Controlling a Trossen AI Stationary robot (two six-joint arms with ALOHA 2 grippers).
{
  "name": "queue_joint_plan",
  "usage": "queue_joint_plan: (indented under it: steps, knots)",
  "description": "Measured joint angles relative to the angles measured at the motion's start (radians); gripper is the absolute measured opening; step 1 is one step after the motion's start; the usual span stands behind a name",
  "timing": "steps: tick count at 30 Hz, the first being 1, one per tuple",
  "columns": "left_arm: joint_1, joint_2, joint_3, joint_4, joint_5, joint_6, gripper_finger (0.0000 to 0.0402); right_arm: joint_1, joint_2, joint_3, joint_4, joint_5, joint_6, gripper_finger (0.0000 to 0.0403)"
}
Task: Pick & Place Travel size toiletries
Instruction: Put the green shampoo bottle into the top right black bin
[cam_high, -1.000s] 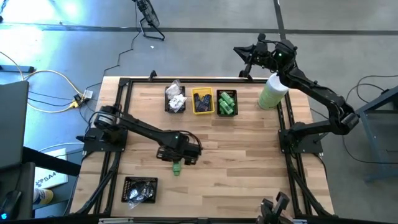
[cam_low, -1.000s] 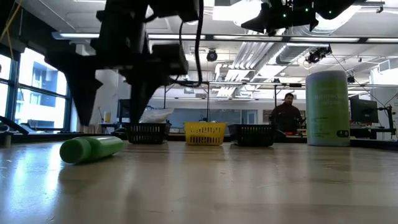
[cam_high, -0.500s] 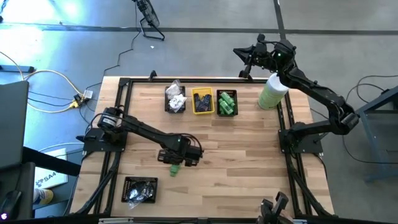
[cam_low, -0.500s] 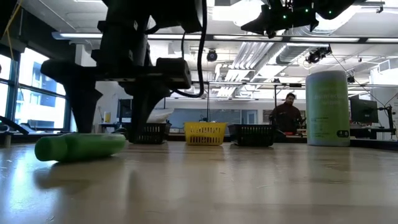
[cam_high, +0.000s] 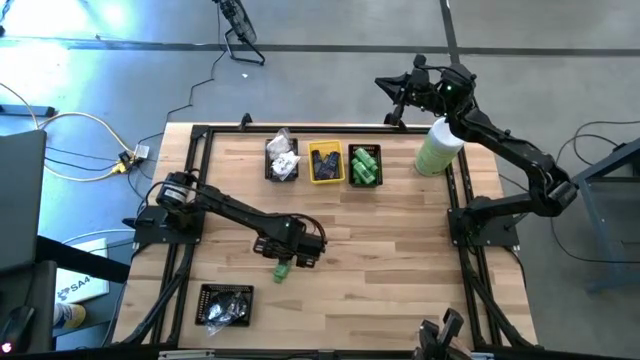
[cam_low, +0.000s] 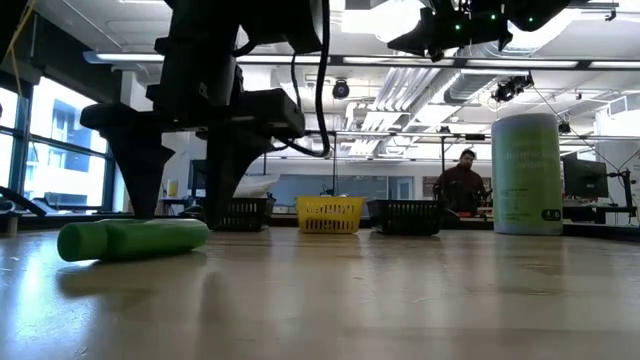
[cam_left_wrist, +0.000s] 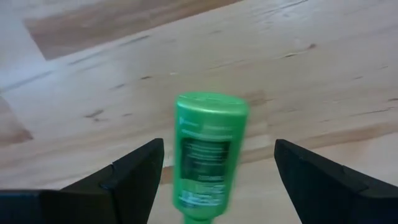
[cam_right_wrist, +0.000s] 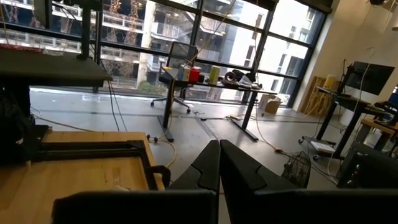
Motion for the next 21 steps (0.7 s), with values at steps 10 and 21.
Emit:
queue_joint_plan:
  steps: [10,21]
  knots:
    - [0.000,0.000,-0.081,0.104,0.017,0.061,0.0298,0.000,0.000,0.000,-0.027,0.002,0.000,0.0003]
    - [0.000,0.000,-0.087,0.105,0.016,0.191,0.0279,0.000,0.000,0.000,-0.028,0.002,0.001,0.0003]
